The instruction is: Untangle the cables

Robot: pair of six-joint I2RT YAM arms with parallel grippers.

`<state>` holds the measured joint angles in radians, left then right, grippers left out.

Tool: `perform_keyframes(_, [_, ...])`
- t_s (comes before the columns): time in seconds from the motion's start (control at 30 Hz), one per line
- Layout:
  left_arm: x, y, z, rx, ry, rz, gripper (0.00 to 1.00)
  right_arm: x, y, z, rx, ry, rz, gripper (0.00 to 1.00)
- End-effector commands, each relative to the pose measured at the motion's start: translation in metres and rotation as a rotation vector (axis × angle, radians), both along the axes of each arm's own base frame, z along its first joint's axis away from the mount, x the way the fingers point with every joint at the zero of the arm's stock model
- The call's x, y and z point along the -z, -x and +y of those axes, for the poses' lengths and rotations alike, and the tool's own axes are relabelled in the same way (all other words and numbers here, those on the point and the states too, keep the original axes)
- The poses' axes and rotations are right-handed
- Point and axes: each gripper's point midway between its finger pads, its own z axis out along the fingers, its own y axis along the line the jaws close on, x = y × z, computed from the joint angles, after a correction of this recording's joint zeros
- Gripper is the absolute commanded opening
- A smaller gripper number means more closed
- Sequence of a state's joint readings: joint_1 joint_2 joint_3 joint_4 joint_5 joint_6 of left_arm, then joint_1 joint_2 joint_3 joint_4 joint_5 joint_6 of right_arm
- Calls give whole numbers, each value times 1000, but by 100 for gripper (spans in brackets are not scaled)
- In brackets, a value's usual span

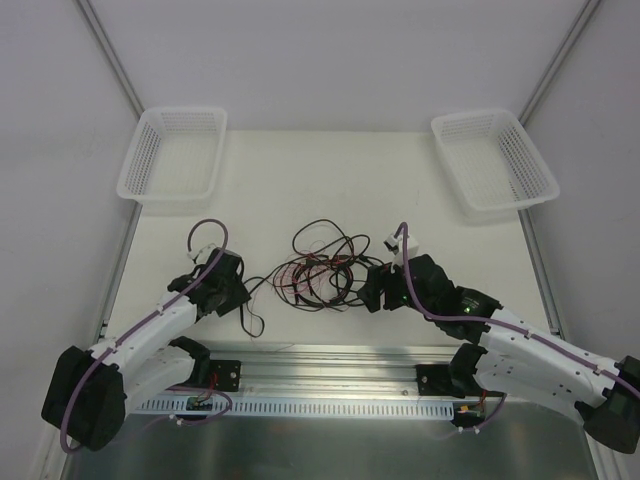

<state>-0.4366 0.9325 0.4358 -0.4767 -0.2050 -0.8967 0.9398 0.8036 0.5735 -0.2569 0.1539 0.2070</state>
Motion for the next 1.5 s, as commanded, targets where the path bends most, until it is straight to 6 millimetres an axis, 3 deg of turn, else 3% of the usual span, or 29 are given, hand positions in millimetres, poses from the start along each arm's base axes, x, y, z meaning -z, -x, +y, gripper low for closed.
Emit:
perform_keyframes(0.0, [11, 2, -4, 15, 19, 28, 41, -8, -6, 6, 17, -40, -32, 73])
perform_keyframes(0.1, [14, 1, -12, 41, 46, 42, 32, -8, -6, 5, 20, -36, -35, 73])
perform_keyframes(0.2, [11, -1, -13, 70, 39, 43, 9, -7, -7, 5, 23, -33, -32, 73])
perform_keyframes(0.27, [-2, -8, -17, 89, 45, 15, 0, -8, -7, 6, 21, -32, -35, 73])
perform_keyframes(0.37, [-45, -21, -14, 112, 9, -55, 0, -10, -8, 4, 28, -27, -43, 73])
perform_keyframes(0.4, [-79, -32, -9, 119, -24, -123, 0, -10, -8, 3, 29, -26, -44, 73])
perform_keyframes(0.47, [-118, -42, -5, 131, -53, -194, 0, -15, -10, 2, 34, -28, -54, 73])
perform_keyframes(0.5, [-160, -51, -2, 146, -77, -270, 0, -15, -9, 2, 29, -19, -52, 73])
perform_keyframes(0.57, [-200, -60, -1, 183, -104, -343, 0, -22, -10, 1, 26, -10, -60, 73])
perform_keyframes(0.6, [-243, -66, -3, 190, -88, -428, 0, -26, -11, 0, 26, -10, -66, 73])
perform_keyframes(0.67, [-278, -73, -7, 232, -100, -493, 0, -35, -11, -1, 22, -3, -79, 73])
perform_keyframes(0.7, [-320, -75, -8, 238, -80, -587, 0, -39, -12, -3, 30, 2, -89, 73])
perform_keyframes(0.73, [-338, -75, -12, 262, -68, -620, 0, -43, -13, -4, 30, 2, -96, 73])
perform_keyframes(0.77, [-373, -79, -15, 284, -61, -696, 0, -51, -13, -5, 31, 5, -107, 73])
perform_keyframes(0.87, [-428, -80, -32, 371, -12, -814, 0, -66, -15, -10, 32, 21, -137, 73])
perform_keyframes(0.9, [-438, -80, -37, 398, 1, -834, 0, -70, -17, -11, 30, 27, -152, 73])
perform_keyframes(1.0, [-450, -84, -62, 521, 54, -850, 0, -85, -17, -11, 23, 23, -172, 74])
perform_keyframes(1.17, [-419, -94, -80, 625, 37, -773, 0, -102, -18, -16, 21, 31, -202, 74])
perform_keyframes(1.3, [-409, -89, -97, 726, 9, -764, 0, -118, -14, -19, 17, -6, -225, 74])
perform_keyframes(1.4, [-399, -78, -127, 877, 14, -750, 0, -134, -9, -13, -22, -58, -249, 74])
perform_keyframes(1.47, [-381, -73, -145, 965, 30, -707, 0, -144, -6, -9, -59, -78, -273, 75])
